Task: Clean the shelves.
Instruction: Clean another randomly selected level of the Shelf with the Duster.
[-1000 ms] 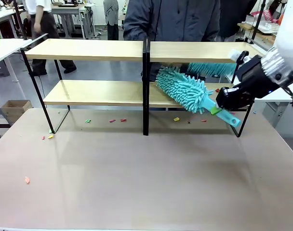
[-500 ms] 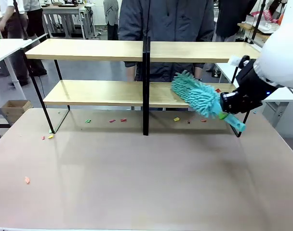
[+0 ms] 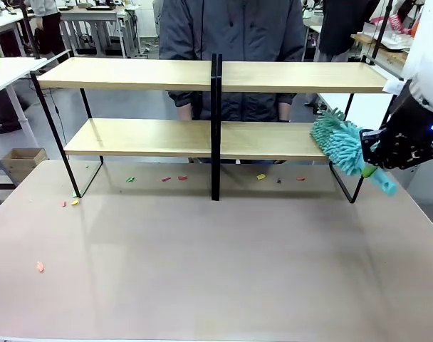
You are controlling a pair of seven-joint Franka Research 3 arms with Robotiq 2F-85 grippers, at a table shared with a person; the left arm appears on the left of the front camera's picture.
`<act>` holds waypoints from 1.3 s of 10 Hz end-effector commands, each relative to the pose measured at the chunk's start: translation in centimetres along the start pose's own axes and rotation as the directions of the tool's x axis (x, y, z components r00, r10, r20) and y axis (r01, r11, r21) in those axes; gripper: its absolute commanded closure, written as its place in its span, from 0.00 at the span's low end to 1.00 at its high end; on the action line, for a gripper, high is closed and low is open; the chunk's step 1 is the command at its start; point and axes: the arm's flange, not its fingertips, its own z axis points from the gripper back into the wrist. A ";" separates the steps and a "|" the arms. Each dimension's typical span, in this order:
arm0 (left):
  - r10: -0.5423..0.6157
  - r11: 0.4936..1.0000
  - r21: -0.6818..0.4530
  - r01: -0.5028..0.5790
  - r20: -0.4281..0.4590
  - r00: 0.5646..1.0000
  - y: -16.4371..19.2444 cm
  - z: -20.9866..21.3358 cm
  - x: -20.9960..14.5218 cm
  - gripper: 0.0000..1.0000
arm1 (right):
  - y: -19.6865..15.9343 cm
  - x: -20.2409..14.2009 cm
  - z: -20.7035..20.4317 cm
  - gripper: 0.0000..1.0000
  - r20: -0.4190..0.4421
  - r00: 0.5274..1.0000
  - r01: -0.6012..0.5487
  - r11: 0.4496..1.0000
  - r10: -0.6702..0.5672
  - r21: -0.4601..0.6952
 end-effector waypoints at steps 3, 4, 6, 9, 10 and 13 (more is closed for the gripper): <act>-0.005 1.000 -0.009 0.005 0.004 1.000 0.1 -0.1 -0.1 0.00 | 0.3 0.3 -0.9 0.88 0.007 0.999 -0.033 0.999 0.033 0.005; -0.005 1.000 -0.009 0.005 0.004 1.000 0.1 -0.1 -0.1 0.00 | 0.3 0.3 -0.9 0.88 0.007 0.999 -0.033 0.999 0.033 0.005; -0.005 1.000 -0.009 0.005 0.004 1.000 0.1 -0.1 -0.1 0.00 | -0.3 0.7 -0.5 0.88 0.050 0.997 0.060 0.997 -0.057 -0.057; -0.005 1.000 -0.009 0.005 0.004 1.000 0.1 -0.1 -0.1 0.00 | -0.2 2.0 -0.3 0.88 0.260 0.936 0.262 0.962 -0.235 -0.074; -0.005 1.000 -0.009 0.005 0.004 1.000 0.1 -0.1 -0.1 0.00 | 0.0 1.9 0.1 0.88 0.220 0.952 0.211 0.977 -0.214 0.036; -0.005 1.000 -0.009 0.005 0.004 1.000 0.1 -0.1 -0.1 0.00 | 0.1 1.7 0.1 0.88 -0.040 0.995 0.101 0.984 -0.096 0.148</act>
